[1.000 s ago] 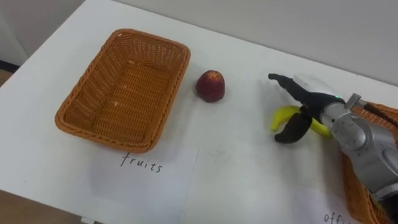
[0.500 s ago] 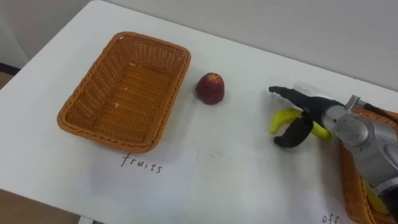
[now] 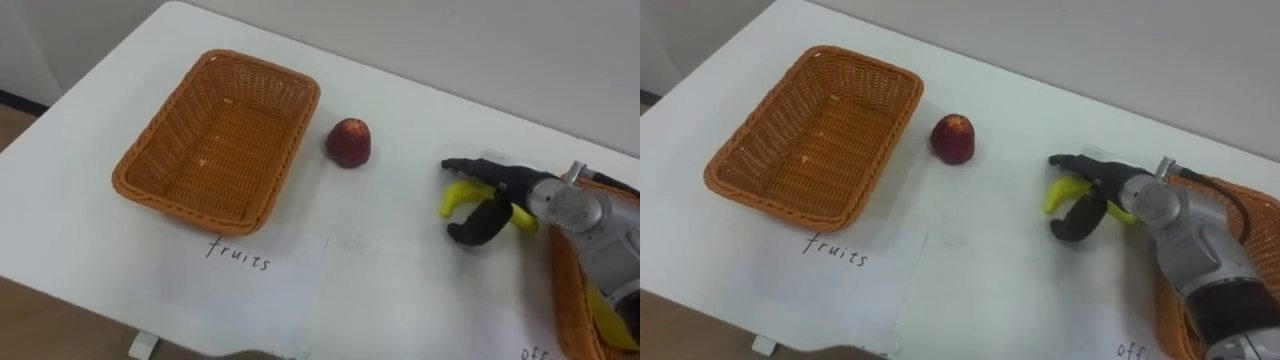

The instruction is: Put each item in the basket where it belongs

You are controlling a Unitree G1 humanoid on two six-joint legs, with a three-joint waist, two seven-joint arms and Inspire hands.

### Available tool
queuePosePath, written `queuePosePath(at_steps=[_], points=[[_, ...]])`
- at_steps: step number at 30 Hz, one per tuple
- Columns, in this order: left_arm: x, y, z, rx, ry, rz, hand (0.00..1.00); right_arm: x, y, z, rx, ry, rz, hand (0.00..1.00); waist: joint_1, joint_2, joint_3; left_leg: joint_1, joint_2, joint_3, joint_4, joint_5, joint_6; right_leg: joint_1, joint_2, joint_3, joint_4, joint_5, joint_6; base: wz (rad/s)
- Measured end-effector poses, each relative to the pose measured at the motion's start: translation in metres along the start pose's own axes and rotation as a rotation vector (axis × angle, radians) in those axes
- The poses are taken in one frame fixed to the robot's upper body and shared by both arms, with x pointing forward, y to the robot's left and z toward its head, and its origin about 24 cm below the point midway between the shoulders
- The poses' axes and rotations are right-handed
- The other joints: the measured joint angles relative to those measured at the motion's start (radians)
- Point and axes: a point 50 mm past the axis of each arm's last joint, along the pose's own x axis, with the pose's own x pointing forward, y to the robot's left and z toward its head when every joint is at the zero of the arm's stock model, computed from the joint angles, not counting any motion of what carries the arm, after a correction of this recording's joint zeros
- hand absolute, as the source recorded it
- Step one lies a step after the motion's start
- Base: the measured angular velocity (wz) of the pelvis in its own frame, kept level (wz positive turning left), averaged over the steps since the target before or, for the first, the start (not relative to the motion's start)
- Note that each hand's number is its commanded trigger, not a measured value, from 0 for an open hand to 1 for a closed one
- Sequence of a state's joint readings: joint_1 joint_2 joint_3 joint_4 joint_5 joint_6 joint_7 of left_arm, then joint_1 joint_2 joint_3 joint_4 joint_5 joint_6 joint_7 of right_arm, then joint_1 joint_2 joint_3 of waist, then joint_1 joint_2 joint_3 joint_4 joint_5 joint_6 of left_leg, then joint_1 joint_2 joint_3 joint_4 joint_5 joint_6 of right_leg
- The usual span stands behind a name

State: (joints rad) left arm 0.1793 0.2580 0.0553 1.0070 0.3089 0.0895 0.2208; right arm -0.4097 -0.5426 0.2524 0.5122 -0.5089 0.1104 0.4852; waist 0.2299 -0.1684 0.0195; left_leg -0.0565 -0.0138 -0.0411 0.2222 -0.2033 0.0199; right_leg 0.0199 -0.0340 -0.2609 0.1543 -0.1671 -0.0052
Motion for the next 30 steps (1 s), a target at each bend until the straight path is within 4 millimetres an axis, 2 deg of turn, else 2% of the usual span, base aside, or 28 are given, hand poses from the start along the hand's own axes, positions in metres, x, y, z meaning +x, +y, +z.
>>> queuePosePath(at_steps=[1, 2, 3, 4, 14, 26, 30], points=[[0.000, 0.000, 0.000, 0.000, 0.001, 0.000, 0.00, 0.000, 0.000, 0.000, 0.001, 0.000, 0.002, 0.00, 0.000, 0.000, 0.0000, 0.000, 0.000, 0.000, 0.000, 0.000, 0.000, 0.000, 0.000, 0.000, 0.000, 0.000, 0.000, 0.00], [0.000, 0.000, 0.000, -0.001, 0.002, -0.002, 0.00, 0.000, 0.000, 0.000, 0.001, 0.000, 0.008, 0.36, 0.001, 0.000, 0.0000, -0.001, 0.000, -0.001, 0.000, 0.000, 0.000, 0.001, 0.000, -0.001, 0.000, 0.000, 0.000, 0.00], [0.000, 0.000, 0.000, -0.001, 0.004, -0.004, 0.00, 0.000, 0.000, 0.000, 0.001, 0.001, 0.010, 0.55, 0.001, 0.000, 0.0000, -0.001, 0.000, -0.002, 0.000, 0.000, 0.000, 0.001, 0.000, -0.002, 0.000, 0.000, 0.000, 0.00], [0.000, 0.000, 0.000, -0.001, 0.007, -0.007, 0.00, 0.000, 0.001, -0.001, 0.002, 0.002, 0.012, 1.00, 0.001, 0.000, -0.0002, -0.001, 0.000, -0.002, -0.001, 0.000, 0.000, 0.002, 0.000, -0.003, 0.000, 0.000, 0.000, 0.00], [0.002, 0.000, 0.010, 0.012, -0.014, -0.008, 0.00, 0.001, -0.014, -0.005, -0.012, 0.055, -0.088, 1.00, 0.022, 0.002, 0.0003, 0.008, 0.000, -0.002, 0.000, 0.000, 0.000, 0.003, 0.000, -0.015, -0.003, 0.000, 0.000, 0.00], [0.004, 0.000, 0.018, 0.015, -0.032, -0.008, 0.00, 0.001, -0.019, -0.005, -0.034, 0.079, -0.123, 1.00, 0.021, 0.003, 0.0012, -0.002, 0.001, 0.003, 0.000, 0.000, 0.000, -0.003, 0.000, -0.008, -0.003, 0.000, 0.000, -0.01], [0.004, 0.001, 0.020, 0.011, -0.037, -0.004, 0.00, 0.000, -0.019, 0.001, -0.044, 0.054, -0.106, 1.00, 0.015, 0.000, -0.0016, -0.002, 0.001, 0.011, -0.001, 0.000, 0.000, -0.008, 0.001, 0.003, -0.003, 0.000, 0.000, -0.07]])
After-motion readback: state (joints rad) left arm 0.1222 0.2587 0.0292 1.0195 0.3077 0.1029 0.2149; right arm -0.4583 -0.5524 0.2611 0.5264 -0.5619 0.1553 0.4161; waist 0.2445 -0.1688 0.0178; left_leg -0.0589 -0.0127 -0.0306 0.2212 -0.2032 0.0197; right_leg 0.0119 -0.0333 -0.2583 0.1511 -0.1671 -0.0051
